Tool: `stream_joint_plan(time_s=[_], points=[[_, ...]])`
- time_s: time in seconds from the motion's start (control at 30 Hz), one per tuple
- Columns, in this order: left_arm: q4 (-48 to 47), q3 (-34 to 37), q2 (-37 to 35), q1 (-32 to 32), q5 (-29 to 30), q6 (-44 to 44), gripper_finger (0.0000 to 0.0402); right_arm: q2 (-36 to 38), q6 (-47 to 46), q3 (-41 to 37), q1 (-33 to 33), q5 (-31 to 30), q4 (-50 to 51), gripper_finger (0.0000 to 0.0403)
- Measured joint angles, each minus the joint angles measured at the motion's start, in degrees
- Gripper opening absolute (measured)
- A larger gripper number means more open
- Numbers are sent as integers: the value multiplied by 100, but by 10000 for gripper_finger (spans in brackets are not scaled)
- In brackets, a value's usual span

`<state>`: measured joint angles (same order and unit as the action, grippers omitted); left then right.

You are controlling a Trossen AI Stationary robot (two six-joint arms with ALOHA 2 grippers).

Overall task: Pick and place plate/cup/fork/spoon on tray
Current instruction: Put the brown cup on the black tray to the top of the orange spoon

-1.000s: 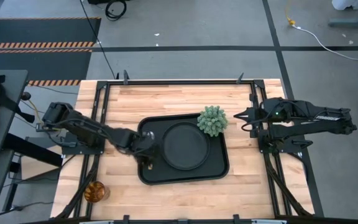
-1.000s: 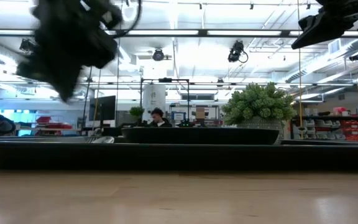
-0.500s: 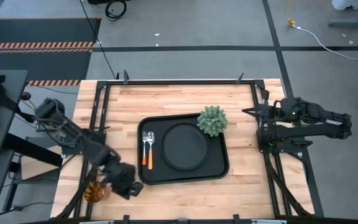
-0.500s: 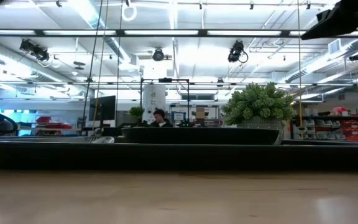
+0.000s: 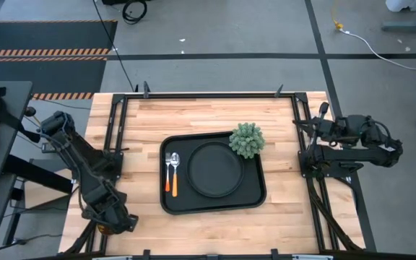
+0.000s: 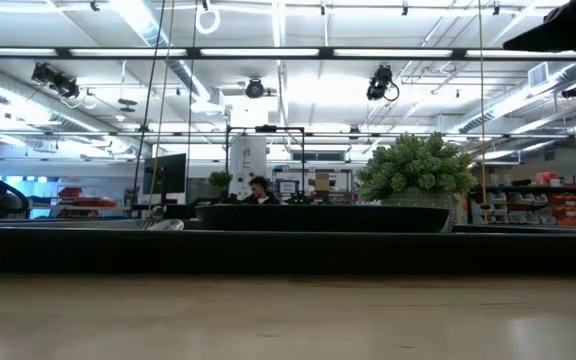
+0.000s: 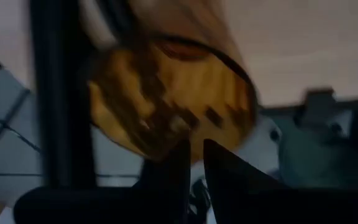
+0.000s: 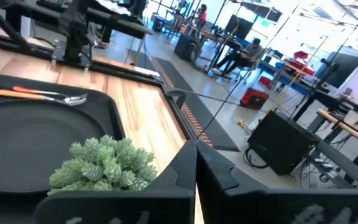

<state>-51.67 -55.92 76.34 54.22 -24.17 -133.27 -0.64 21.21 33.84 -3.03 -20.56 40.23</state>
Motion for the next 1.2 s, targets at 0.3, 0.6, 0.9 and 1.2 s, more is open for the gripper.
stream_joint_plan(time_s=[0.3, 0.6, 0.9, 1.2], points=[[106, 0, 2, -41, 542, -13, 72, -15, 0, -59, 0, -223, -40, 8], [298, 0, -37, -166, 571, 143, 193, -15, -1, -59, 0, -238, -55, 8], [379, 0, -26, -160, 1102, 300, 286, -16, -2, -59, 0, -238, -55, 8], [272, 11, 415, -166, 1048, 352, 222, -17, -22, -61, 0, -238, -64, 8]])
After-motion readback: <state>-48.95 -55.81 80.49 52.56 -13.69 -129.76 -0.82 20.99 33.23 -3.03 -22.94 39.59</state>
